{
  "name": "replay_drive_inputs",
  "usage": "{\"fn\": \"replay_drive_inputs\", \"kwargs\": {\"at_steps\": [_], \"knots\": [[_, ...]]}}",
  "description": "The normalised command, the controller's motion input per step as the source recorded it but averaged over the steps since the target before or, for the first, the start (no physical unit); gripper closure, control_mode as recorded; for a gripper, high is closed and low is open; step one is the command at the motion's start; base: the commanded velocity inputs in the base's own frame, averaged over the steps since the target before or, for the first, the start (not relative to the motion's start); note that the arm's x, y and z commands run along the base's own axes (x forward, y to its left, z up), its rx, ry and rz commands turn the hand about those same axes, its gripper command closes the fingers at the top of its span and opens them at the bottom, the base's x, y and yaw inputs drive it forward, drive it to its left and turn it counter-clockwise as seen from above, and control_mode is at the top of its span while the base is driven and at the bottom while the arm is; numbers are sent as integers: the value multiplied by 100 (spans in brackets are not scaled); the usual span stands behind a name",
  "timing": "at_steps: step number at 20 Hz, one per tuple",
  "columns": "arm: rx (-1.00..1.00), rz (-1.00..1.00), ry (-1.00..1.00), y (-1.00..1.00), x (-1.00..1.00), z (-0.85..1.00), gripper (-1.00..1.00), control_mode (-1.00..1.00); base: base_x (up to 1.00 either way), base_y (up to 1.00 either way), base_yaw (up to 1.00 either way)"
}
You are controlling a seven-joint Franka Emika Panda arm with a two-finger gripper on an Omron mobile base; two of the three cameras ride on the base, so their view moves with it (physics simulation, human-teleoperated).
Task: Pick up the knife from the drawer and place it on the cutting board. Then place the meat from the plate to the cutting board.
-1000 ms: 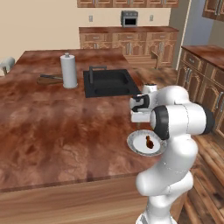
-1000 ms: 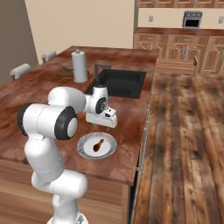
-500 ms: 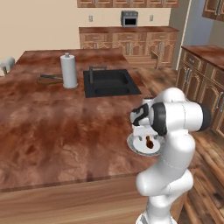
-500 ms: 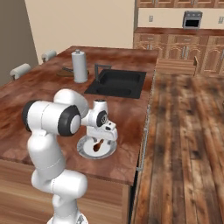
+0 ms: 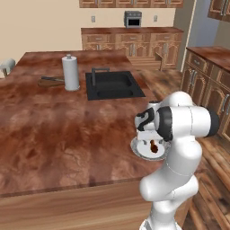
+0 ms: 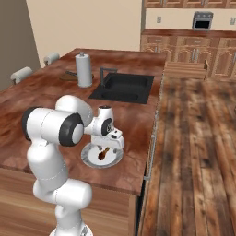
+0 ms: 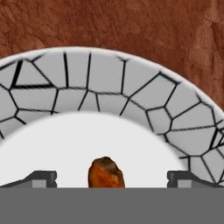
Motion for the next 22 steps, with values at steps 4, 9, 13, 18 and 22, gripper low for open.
{"fn": "replay_drive_inputs", "kwargs": {"at_steps": [4, 9, 13, 18, 22], "knots": [[0, 0, -18, 0, 4, 2, -100, -100, 0, 0, 0], [0, 0, -2, 0, -5, -1, -100, -100, 0, 0, 0], [-1, 0, 0, 0, -41, -16, -100, -100, 0, 0, 0], [0, 0, 0, 0, -9, 0, -100, -100, 0, 0, 0], [-2, 0, 0, 0, -10, -19, -100, -100, 0, 0, 0]]}}
